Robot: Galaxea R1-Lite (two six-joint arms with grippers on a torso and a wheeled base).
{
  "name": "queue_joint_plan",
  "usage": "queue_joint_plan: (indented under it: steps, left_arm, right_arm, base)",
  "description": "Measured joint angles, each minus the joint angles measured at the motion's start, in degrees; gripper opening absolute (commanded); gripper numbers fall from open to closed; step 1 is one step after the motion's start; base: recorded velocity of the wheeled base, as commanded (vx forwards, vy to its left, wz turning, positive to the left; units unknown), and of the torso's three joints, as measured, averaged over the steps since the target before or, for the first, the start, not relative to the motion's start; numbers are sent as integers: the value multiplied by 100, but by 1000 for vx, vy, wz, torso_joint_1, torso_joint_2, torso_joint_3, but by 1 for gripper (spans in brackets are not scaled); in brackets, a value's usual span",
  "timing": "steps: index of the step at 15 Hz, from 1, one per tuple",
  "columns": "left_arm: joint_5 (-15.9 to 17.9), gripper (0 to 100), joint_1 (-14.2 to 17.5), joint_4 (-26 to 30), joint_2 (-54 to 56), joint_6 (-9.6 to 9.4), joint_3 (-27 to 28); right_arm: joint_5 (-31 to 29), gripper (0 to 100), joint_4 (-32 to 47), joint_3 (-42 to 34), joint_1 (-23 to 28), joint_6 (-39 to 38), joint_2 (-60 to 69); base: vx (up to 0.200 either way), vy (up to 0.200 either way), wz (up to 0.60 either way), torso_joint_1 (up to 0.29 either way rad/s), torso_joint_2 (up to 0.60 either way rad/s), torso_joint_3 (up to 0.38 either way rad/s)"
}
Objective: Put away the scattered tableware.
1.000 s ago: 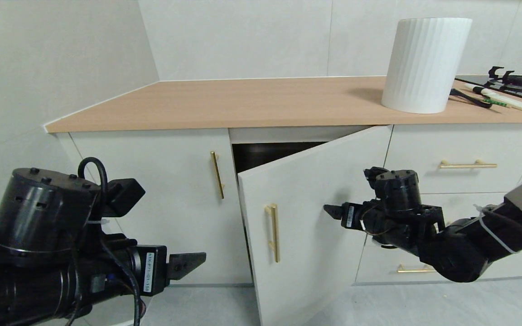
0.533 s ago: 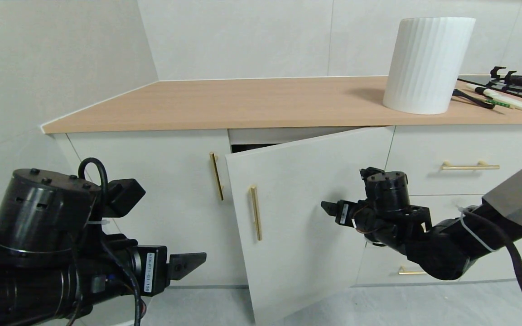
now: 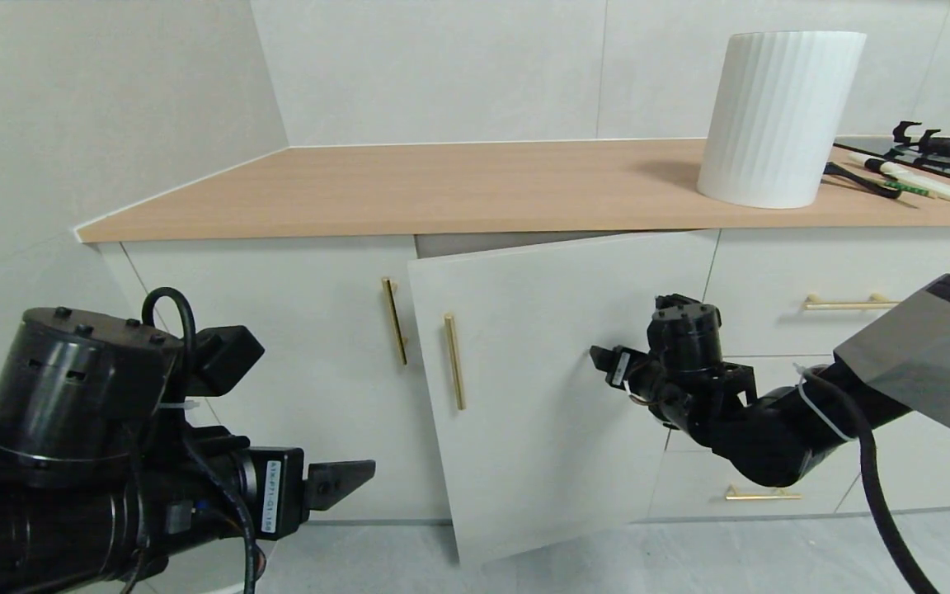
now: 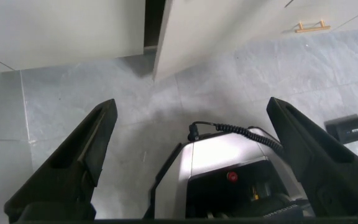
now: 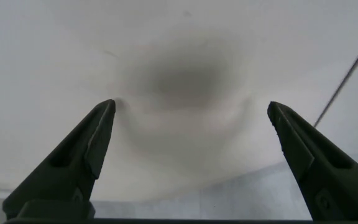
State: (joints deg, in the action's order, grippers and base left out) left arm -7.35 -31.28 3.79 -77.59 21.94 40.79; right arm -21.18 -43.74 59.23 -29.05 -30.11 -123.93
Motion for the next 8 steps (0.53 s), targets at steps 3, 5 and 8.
queue_joint_plan:
  steps: [3,5,8]
  left_arm:
    - [-1,100,0,0,-11,4,0]
    - [-1,100,0,0,-18,4,0]
    - [-1,100,0,0,-18,9,0]
  right_arm:
    - [-102,100,-7,123,67,-2,-112]
    - [-211,100,-10,160,89,-2,-160]
    - [-641,100,-11,336,130,23,-328]
  base:
    - [0,0,0,0,0,0]
    - [0,0,0,0,0,0]
    - [0,0,0,0,0,0]
